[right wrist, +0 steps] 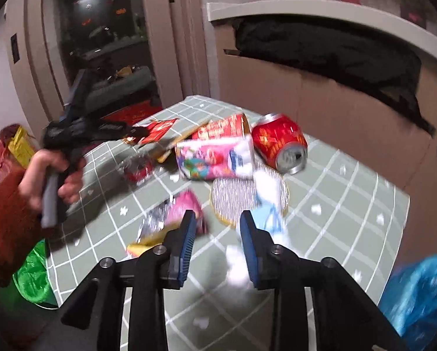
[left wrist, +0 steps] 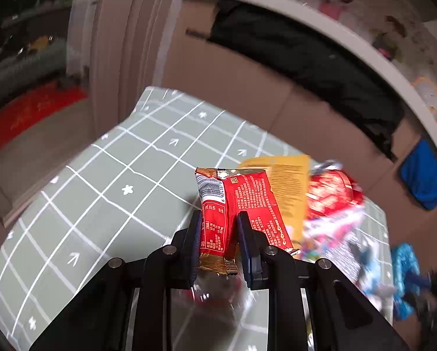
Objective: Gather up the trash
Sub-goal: 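Grasp the red paper cup with the right tool while the left tool holds the wrappers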
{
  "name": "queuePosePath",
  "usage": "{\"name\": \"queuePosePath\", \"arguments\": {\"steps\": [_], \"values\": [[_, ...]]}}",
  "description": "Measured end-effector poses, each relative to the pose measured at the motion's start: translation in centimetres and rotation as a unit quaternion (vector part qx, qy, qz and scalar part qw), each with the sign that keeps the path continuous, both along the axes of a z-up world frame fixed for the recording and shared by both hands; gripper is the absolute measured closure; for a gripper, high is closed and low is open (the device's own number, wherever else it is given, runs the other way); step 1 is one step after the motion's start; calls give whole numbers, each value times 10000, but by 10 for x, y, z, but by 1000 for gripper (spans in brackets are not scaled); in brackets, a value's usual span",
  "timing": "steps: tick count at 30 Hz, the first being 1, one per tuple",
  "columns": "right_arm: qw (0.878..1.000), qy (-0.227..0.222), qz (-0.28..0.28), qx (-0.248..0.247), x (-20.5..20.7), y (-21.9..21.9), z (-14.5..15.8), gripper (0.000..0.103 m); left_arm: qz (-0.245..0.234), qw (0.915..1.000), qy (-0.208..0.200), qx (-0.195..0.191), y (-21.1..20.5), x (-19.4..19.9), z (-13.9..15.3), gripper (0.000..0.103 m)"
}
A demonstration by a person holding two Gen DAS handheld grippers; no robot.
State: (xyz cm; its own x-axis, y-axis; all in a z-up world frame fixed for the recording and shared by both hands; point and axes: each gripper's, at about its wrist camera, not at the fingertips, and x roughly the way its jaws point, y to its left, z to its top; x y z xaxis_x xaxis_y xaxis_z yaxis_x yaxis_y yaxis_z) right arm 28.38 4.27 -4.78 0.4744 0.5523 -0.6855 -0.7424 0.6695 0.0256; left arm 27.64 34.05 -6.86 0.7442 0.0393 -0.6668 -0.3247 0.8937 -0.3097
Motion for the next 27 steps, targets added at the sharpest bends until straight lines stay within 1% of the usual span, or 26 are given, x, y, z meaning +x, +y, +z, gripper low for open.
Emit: {"name": "queuePosePath", "arguments": {"steps": [2,4,5,7,8,10,12,14,16,18,19,23,24,26,27], "values": [[9999,-2,161,-31,15,13,7,72,-24,9998,-154,137,-8,-18,11,79],[9998,53,182,11,30,26,13,72,11,9993,-274,253,-13,-32,19,79],[9997,173,134,100,43,36,16,72,62,9989,-331,327,-14,-40,23,79],[9985,451,104,291,56,50,19,69,161,9981,-389,446,-14,-53,26,79],[9962,754,140,404,66,63,18,69,178,9979,-380,486,-12,-57,27,79],[9933,1067,157,425,77,85,13,69,194,9977,-363,545,-8,-64,26,79],[9918,1203,143,413,85,104,7,69,237,9973,-358,600,-3,-70,25,79],[9892,1425,114,338,95,127,-4,70,265,9974,-375,553,5,-75,22,79],[9858,1666,12,231,100,140,-14,70,280,9975,-384,526,10,-79,20,79],[9809,1932,-61,230,107,152,-25,70,333,9971,-363,587,16,-82,17,79],[9795,2001,-103,206,110,157,-30,70,350,9970,-359,592,18,-82,15,79],[9816,1890,-278,-20,121,185,-44,70,450,9975,-331,431,32,-86,9,79],[9809,1929,-267,-40,124,189,-47,72,469,9976,-329,390,34,-87,8,79],[9782,2072,-144,-22,129,199,-56,89,504,9976,-329,351,35,-89,7,79],[9789,2040,-104,-24,128,200,-57,96,507,9975,-335,351,35,-90,7,79]]}}
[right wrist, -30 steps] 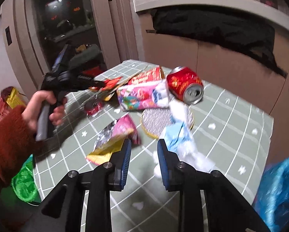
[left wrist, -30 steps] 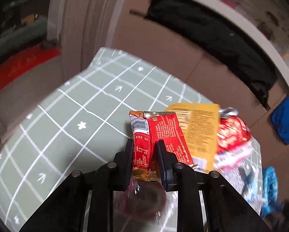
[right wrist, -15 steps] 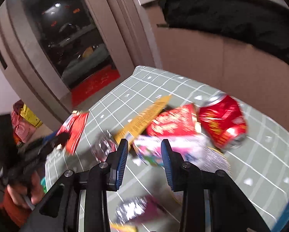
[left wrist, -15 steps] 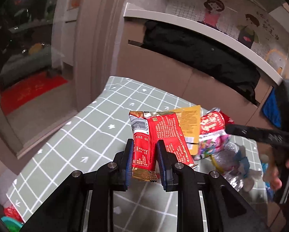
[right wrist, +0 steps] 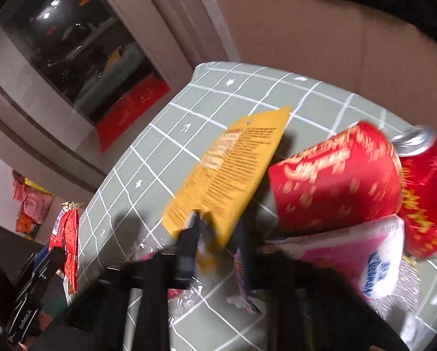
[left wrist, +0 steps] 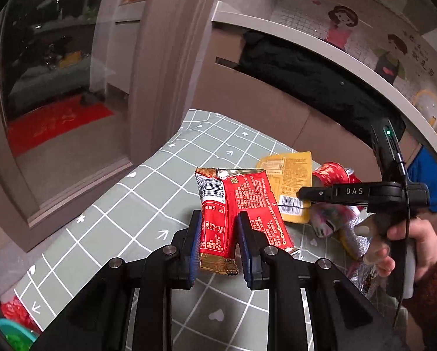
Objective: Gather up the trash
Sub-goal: 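Grasp the red paper cup with the right tool while the left tool holds the wrappers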
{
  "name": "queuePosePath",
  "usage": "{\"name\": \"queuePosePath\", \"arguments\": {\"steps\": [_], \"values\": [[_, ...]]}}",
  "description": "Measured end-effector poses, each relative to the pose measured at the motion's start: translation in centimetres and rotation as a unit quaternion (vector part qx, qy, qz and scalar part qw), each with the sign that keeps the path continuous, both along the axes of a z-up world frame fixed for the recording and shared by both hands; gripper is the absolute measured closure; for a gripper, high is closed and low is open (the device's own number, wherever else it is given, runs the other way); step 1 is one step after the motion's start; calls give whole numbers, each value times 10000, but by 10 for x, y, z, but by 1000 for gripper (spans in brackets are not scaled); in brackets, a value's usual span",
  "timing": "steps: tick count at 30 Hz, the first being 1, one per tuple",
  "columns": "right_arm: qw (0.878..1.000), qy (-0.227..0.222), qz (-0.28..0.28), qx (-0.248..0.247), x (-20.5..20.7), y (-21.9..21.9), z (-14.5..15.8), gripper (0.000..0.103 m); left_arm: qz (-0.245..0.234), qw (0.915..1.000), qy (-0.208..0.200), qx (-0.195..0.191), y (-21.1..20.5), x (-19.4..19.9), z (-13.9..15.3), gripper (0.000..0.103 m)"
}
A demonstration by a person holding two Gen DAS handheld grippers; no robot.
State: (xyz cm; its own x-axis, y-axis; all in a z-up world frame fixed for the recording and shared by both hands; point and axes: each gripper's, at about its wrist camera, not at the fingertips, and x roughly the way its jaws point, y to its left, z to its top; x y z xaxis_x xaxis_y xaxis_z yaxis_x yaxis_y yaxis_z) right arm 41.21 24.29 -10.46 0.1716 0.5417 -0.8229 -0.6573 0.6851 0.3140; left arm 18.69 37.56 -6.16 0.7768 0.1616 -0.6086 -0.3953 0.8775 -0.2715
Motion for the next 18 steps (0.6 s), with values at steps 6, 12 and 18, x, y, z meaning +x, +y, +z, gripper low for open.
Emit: {"name": "queuePosePath", "arguments": {"steps": [6,12,18], "values": [[9963,-622,266,538,-29,-28,43,101,-104,9998,-140,-15,-13,-1,12,79],[9904,-1137,254,744,-64,-89,98,101,-488,9978,-445,33,-55,0,36,79],[9851,-1630,-59,542,-80,-146,118,98,-562,9973,-475,-59,-78,8,44,79]]}}
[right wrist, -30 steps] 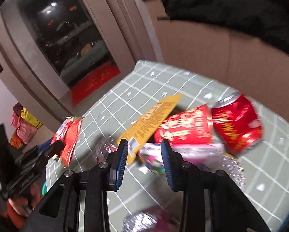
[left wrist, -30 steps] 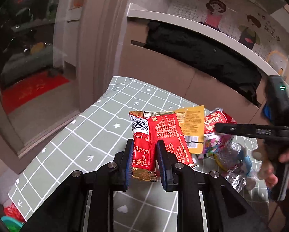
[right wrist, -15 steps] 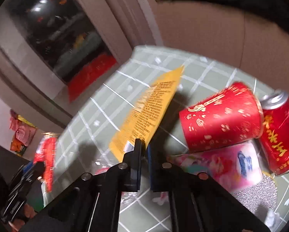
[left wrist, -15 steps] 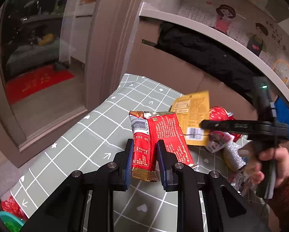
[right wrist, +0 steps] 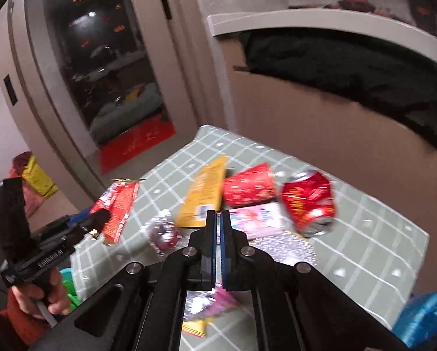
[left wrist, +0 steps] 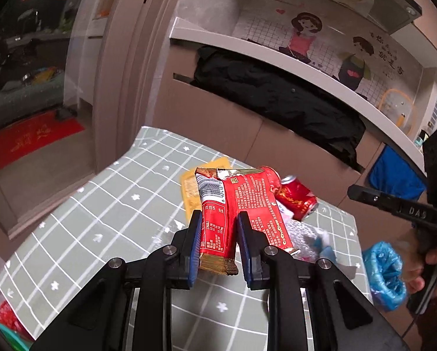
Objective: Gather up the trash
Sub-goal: 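Grasp the red paper cup with the right tool while the left tool holds the wrappers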
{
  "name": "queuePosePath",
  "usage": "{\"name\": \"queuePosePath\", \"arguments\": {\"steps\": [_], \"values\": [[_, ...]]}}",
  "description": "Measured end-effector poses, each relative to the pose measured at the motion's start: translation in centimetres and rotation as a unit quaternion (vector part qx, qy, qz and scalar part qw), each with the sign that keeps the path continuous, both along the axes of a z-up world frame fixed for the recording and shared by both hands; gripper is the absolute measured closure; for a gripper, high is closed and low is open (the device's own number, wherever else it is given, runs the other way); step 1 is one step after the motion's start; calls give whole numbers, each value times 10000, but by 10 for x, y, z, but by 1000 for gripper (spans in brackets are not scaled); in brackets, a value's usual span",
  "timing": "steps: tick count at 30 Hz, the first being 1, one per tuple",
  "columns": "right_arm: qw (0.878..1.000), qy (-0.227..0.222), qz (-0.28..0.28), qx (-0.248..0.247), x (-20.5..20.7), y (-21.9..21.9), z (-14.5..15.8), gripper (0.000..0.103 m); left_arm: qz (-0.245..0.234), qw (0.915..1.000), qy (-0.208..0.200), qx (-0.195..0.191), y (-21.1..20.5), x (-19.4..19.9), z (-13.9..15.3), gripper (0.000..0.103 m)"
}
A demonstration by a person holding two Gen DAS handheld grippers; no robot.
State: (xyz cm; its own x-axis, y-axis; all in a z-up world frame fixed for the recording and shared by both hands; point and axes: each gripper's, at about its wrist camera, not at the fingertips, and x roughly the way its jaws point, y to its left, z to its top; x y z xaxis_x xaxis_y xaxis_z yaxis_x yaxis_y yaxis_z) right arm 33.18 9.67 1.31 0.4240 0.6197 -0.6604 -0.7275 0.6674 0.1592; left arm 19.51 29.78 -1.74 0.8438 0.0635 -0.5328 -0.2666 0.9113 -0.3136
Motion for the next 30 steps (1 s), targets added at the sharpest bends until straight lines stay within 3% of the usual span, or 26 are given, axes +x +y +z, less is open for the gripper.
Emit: {"name": "queuePosePath", "arguments": {"steps": [2,3,4,10,16,20,23,25,28,30], "values": [[9999,-15,10,-127,6,-4,-6,86,-53,10000,55,11,-4,4,-2,79],[9997,-10,34,-248,9,-3,-11,73,-76,9999,88,30,-6,6,-4,79],[9993,4,102,-370,14,1,-17,70,-94,9999,119,39,-6,8,-6,79],[9949,192,707,-692,69,39,-44,70,-75,9995,301,-13,12,20,-21,79],[9962,690,479,-247,147,66,-59,70,94,9980,610,-100,41,41,-43,79],[9893,1362,523,-56,187,80,-81,70,190,9976,654,-150,54,42,-49,79],[9726,2149,886,84,189,87,-100,69,231,9976,638,-161,60,41,-52,79],[9668,2256,1187,185,174,90,-103,74,263,9975,644,-156,62,42,-53,79],[9718,1900,1394,24,143,97,-98,97,247,9972,646,-289,62,39,-54,79],[9786,1631,1257,38,123,93,-86,99,239,9975,611,-257,58,36,-51,79]]}}
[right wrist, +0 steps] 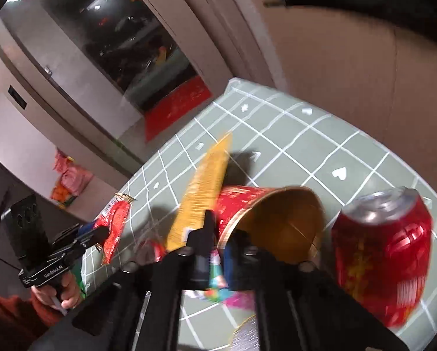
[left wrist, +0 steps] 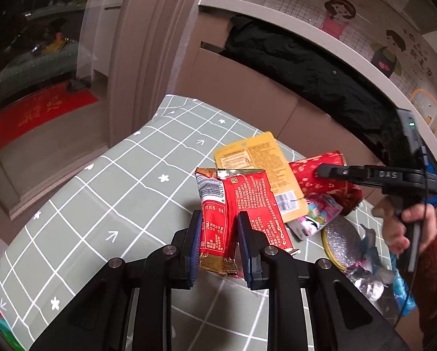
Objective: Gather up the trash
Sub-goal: 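Grasp the red paper cup with the right tool while the left tool holds the wrappers, then carry the wrappers and the paper cup over the blue-lined bin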
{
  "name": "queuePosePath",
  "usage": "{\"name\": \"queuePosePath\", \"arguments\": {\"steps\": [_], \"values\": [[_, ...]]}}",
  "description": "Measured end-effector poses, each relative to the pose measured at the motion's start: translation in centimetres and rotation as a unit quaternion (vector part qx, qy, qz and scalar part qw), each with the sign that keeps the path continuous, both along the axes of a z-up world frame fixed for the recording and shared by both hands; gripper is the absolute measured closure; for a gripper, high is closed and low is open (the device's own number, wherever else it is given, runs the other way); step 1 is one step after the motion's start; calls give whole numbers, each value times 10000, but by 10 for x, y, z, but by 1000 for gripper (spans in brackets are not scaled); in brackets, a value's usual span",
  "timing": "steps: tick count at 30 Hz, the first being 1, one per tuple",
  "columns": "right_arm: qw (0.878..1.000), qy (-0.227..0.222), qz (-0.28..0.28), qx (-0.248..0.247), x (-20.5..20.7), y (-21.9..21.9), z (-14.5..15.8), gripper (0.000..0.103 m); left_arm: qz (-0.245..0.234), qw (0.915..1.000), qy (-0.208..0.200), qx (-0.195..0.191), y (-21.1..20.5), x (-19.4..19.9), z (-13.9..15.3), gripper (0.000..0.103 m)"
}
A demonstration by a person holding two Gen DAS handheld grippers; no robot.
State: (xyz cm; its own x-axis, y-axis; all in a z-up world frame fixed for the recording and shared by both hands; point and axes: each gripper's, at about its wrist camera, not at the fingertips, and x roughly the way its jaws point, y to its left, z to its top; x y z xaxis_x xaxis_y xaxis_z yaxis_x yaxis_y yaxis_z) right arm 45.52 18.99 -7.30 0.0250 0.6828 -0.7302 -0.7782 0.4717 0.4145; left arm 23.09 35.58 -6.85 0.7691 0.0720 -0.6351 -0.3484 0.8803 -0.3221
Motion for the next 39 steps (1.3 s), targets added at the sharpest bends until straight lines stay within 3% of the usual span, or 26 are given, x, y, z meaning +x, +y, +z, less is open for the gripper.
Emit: {"name": "queuePosePath", "arguments": {"steps": [4,7,12,18,29,33,39], "values": [[9988,-251,-387,174,-33,-23,30,100,-94,9998,-180,91,-17,-8,16,79],[9950,-821,-568,63,-59,-50,60,100,-225,9987,-370,252,-43,-12,36,79],[9816,-1662,-934,-104,-113,-114,101,100,-578,9948,-684,493,-93,-16,64,79],[9607,-2364,-1451,-110,-156,-195,129,100,-1188,9849,-1003,756,-176,-11,101,79],[9232,-2819,-2597,279,-203,-353,162,100,-2248,9562,-1409,1237,-329,10,145,79],[9051,-2955,-3047,245,-210,-404,161,100,-2506,9484,-1430,1316,-374,19,147,79],[8886,-2886,-3552,298,-205,-462,151,100,-2886,9401,-1208,1355,-427,42,137,79]]}}
